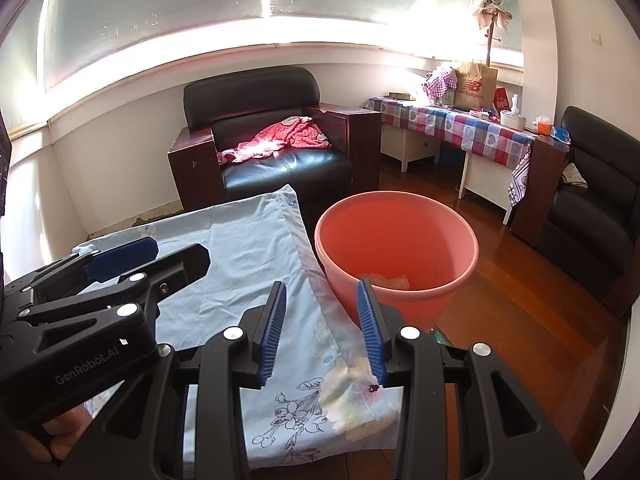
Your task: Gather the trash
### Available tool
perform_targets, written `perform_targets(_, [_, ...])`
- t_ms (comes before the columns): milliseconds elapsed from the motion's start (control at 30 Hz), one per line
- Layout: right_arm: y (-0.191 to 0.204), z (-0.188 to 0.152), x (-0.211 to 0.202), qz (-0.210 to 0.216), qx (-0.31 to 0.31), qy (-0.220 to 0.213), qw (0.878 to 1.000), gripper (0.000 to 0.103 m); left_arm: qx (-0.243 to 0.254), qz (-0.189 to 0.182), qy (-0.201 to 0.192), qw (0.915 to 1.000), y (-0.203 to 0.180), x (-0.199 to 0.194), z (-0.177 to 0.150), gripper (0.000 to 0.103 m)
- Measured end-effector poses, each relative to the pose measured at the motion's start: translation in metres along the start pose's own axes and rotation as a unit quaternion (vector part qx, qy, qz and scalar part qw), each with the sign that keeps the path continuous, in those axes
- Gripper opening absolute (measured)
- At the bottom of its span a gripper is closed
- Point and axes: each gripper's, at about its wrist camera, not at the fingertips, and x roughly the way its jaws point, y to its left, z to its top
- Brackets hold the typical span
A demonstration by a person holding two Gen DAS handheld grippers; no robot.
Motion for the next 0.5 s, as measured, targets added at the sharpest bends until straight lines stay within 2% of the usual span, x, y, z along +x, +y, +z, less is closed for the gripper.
perform_targets(500, [-0.0008, -0.0024, 0.0071, 0.003, -0.001, 0.007, 1.0, 0.037, -0.002, 0.007, 0.004, 1.0, -0.0001, -0.0002, 0.0045, 0.057])
